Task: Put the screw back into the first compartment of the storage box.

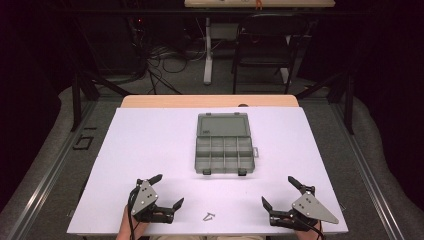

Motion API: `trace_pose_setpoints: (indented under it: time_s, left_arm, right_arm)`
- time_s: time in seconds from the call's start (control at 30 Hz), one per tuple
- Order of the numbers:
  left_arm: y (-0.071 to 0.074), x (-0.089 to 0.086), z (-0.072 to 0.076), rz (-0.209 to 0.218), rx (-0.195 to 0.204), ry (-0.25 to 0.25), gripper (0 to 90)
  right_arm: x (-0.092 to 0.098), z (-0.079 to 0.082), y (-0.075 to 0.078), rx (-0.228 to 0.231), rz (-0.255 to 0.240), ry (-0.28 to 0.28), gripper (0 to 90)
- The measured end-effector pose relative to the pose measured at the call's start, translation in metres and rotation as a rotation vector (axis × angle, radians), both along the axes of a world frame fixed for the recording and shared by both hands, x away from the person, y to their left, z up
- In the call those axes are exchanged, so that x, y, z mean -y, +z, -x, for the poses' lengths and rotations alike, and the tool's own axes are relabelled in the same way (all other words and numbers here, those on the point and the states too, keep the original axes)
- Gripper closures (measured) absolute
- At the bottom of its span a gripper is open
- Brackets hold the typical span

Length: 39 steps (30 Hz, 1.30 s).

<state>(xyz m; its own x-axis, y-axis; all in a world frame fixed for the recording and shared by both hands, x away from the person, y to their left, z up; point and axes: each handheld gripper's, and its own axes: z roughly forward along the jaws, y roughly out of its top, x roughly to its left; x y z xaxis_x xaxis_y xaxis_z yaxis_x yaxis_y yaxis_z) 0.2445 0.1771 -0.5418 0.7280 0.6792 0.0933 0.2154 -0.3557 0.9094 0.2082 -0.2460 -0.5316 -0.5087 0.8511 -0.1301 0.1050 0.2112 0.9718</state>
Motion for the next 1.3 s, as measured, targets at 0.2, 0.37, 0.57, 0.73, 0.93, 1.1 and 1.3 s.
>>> trace_pose_setpoints:
  time_s: [0.2,0.37,0.57,0.73,0.93,1.1,1.3]
  left_arm:
    - [0.003,0.015,-0.001,-0.024,-0.043,-0.048,0.0]
    - [0.006,0.028,-0.003,-0.079,-0.107,-0.099,0.0]
    - [0.009,0.040,-0.004,-0.122,-0.189,-0.124,0.0]
    - [0.012,0.050,-0.008,-0.172,-0.256,-0.147,0.0]
    - [0.012,0.059,-0.012,-0.197,-0.325,-0.162,0.0]
    - [0.012,0.065,-0.014,-0.230,-0.345,-0.169,0.0]
    - [0.014,0.075,-0.015,-0.297,-0.385,-0.194,12.2]
  right_arm:
    - [0.000,0.000,0.000,0.000,0.002,0.003,0.0]
    - [0.000,0.000,0.000,-0.003,0.002,0.004,0.0]
    - [0.000,0.000,0.000,-0.004,0.002,0.005,0.0]
    - [0.000,0.000,0.000,-0.004,0.005,0.006,0.0]
    - [0.000,0.000,0.000,-0.004,0.006,0.006,0.0]
    - [0.000,0.000,-0.001,-0.003,0.007,0.006,0.0]
    - [0.000,-0.001,-0.001,-0.004,0.007,0.007,0.0]
